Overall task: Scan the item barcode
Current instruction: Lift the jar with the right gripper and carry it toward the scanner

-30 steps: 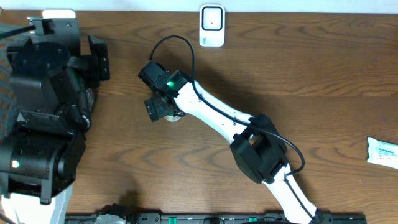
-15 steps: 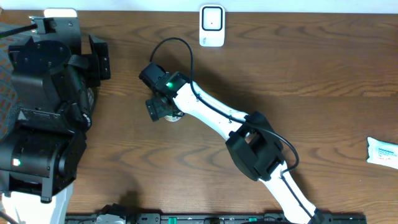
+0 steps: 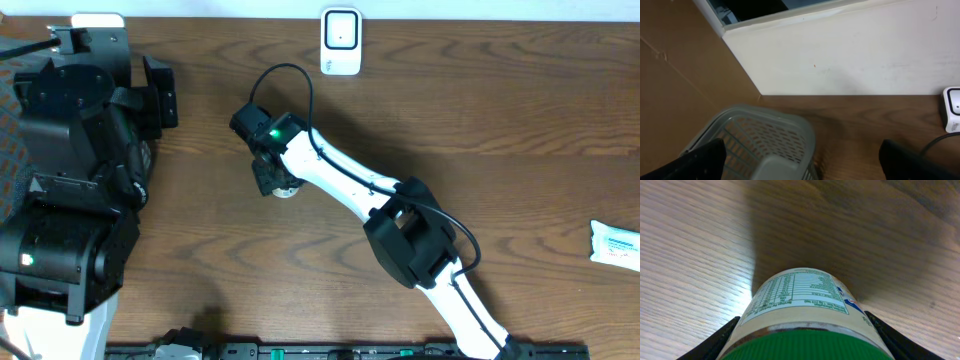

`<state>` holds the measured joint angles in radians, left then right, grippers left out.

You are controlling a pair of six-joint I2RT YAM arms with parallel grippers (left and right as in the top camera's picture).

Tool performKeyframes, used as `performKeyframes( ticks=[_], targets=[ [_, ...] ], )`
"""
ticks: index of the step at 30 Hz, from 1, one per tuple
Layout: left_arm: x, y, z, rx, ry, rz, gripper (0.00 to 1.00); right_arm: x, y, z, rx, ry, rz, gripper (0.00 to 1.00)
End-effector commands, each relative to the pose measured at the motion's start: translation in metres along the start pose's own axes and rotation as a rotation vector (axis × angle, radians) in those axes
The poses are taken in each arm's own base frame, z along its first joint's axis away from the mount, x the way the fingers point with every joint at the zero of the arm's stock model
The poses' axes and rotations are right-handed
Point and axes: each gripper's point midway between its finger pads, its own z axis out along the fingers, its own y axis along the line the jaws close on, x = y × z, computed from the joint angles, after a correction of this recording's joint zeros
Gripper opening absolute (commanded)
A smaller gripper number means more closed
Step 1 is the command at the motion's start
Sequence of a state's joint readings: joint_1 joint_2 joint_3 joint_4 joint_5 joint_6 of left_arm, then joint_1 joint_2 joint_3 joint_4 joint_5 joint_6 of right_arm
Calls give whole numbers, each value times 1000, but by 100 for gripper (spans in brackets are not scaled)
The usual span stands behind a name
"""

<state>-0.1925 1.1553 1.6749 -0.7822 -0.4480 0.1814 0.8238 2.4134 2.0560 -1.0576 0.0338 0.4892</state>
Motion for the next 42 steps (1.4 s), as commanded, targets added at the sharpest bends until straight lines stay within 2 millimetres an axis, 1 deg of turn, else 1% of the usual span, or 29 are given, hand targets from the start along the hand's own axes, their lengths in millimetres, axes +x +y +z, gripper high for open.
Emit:
performKeyframes(
  ticks=[1,6,12,16,19,20,21,23,25,28,32,36,40,41,42],
  targets=[
    [2,1,4,-13,11,9,98,2,-16,-1,25,43,29,50],
    [4,-2,8,-11,21,14,98,-2,-38,-30,52,85,69,48],
    [8,-8,18,-8,46,28,98,-18,-59,-70,49,64,96,47],
    [11,-12,25,-6,64,38,98,-27,-77,-106,44,43,116,48],
    [18,-16,31,-2,94,55,98,-26,-91,-129,42,46,145,50],
    [25,-18,33,1,123,71,98,-20,-95,-138,24,71,158,51],
    [28,-19,34,3,138,79,98,-20,-91,-139,-13,80,141,50],
    [35,-21,37,7,164,93,98,-16,-75,-144,-129,110,110,52],
    [41,-23,39,10,192,110,98,-13,-64,-147,-218,136,100,54],
    [48,-25,41,13,221,125,98,-12,-57,-151,-307,165,113,55],
    [55,-27,43,16,249,141,98,-11,-67,-144,-313,196,148,57],
    [55,-27,43,17,250,142,98,-1,-75,-130,-304,261,178,57],
    [55,-27,43,17,250,142,98,15,-87,-111,-298,357,215,56],
    [55,-27,43,17,250,142,98,25,-93,-100,-296,412,218,56],
    [55,-27,43,17,250,142,98,31,-96,-95,-296,440,220,56]
  ],
)
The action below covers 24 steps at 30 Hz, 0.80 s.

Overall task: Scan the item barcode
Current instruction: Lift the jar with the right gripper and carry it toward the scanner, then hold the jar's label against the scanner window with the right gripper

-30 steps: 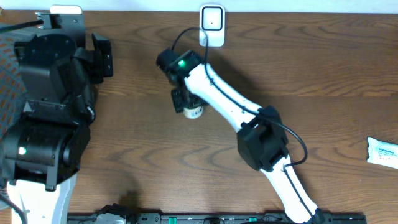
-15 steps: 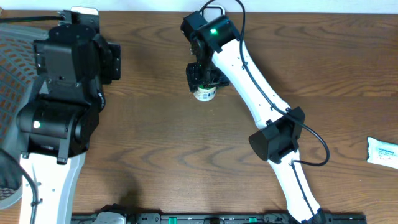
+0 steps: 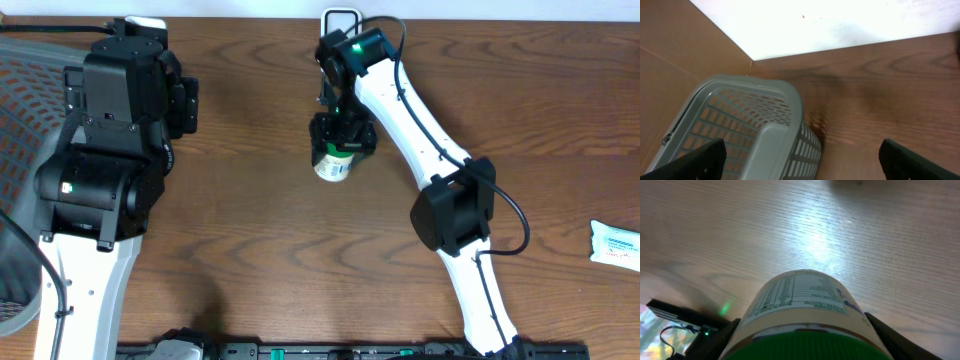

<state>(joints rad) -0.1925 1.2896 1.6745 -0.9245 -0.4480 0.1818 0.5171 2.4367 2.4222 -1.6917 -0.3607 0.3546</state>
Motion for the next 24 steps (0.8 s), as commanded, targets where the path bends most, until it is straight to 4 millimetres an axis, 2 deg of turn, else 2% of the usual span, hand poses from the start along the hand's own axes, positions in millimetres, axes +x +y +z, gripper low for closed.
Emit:
performKeyframes(
  ticks=[1,6,13,20,24],
  targets=[
    [2,2,2,-11,10,7,98,13,-15,13,-39,98,5,55],
    [2,2,2,-11,10,7,98,21,-27,31,-72,183,35,54],
    [3,2,2,-11,13,8,98,29,-34,40,-81,231,38,54],
    [3,2,2,-11,13,8,98,26,-35,40,-85,219,36,53],
    [3,2,2,-11,13,8,98,10,-37,39,-102,162,25,52]
  ],
)
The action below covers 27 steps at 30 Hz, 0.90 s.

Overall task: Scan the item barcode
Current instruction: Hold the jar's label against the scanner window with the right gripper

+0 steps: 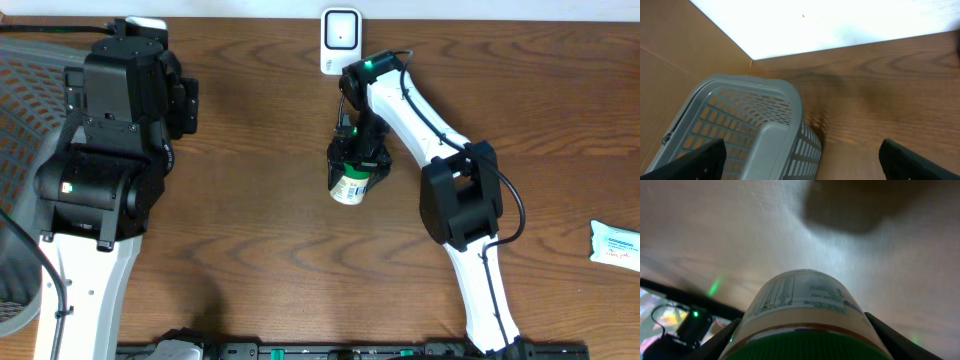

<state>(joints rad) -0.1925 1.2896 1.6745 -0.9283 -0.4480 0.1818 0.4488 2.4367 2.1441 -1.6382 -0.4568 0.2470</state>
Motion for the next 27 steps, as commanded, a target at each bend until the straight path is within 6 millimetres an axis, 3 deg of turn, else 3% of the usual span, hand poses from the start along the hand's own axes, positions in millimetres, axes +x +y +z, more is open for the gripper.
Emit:
performKeyframes(
  ticks=[1,3,5,9,17,21,23,27],
  targets=[
    [2,2,2,-12,9,6,98,-14,3,-11,-46,-70,-33,52],
    [2,2,2,-11,10,6,98,-28,2,-17,-45,-134,-54,52],
    [2,2,2,-11,10,6,98,-47,2,-36,-47,-231,-57,52],
    [2,2,2,-11,10,6,98,-60,7,-88,-74,-376,-76,52],
    [2,2,2,-11,10,6,98,-55,34,-220,-162,-763,-177,52],
    [2,2,2,-12,9,6,98,-51,44,-272,-145,-970,-224,49],
    [2,2,2,-11,10,6,98,-57,41,-291,-87,-1066,-214,49],
    [2,2,2,-11,10,6,98,-75,33,-304,31,-1174,-169,47]
  ],
)
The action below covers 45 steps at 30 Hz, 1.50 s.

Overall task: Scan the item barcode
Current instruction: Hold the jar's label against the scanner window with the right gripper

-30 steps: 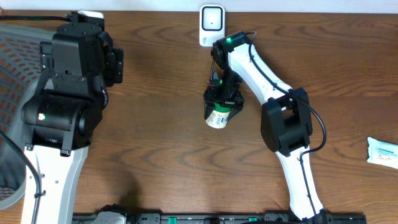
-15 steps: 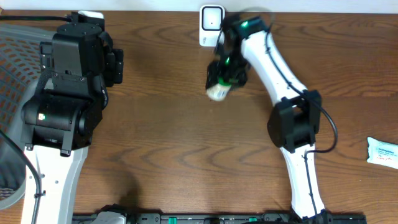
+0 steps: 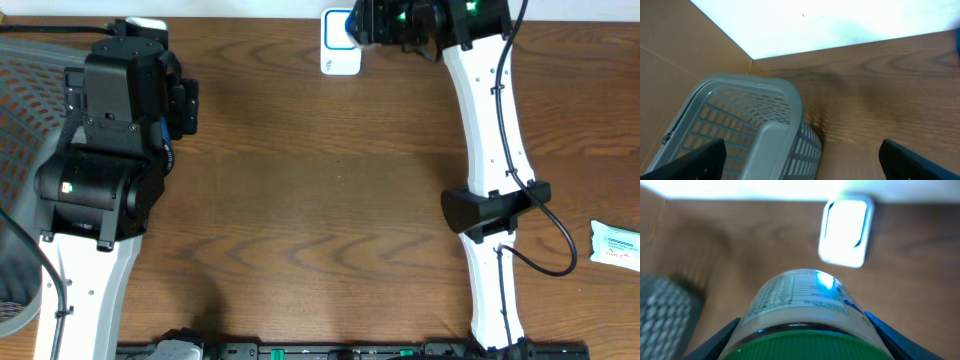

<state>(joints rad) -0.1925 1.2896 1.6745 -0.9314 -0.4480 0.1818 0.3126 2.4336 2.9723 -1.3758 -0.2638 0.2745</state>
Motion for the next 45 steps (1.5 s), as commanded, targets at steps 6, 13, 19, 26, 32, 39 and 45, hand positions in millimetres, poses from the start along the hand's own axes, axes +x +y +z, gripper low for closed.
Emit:
performKeyframes(
  ticks=[6,13,19,26,32,39,45],
  targets=[
    [1,2,2,-12,7,5,98,-33,-24,25,308,-194,-50,40],
    [1,2,2,-12,7,5,98,-41,-33,87,377,-312,-65,43],
    [1,2,2,-12,7,5,98,-36,-58,120,518,-438,-38,44],
    [1,2,2,-12,7,5,98,-35,-74,137,562,-567,-9,44],
    [1,2,2,-12,7,5,98,-38,-73,145,529,-667,-26,44],
    [1,2,2,-12,7,5,98,-40,-70,149,538,-713,-123,43],
    [1,2,2,-12,7,5,98,-31,-70,171,538,-732,-170,44]
  ],
)
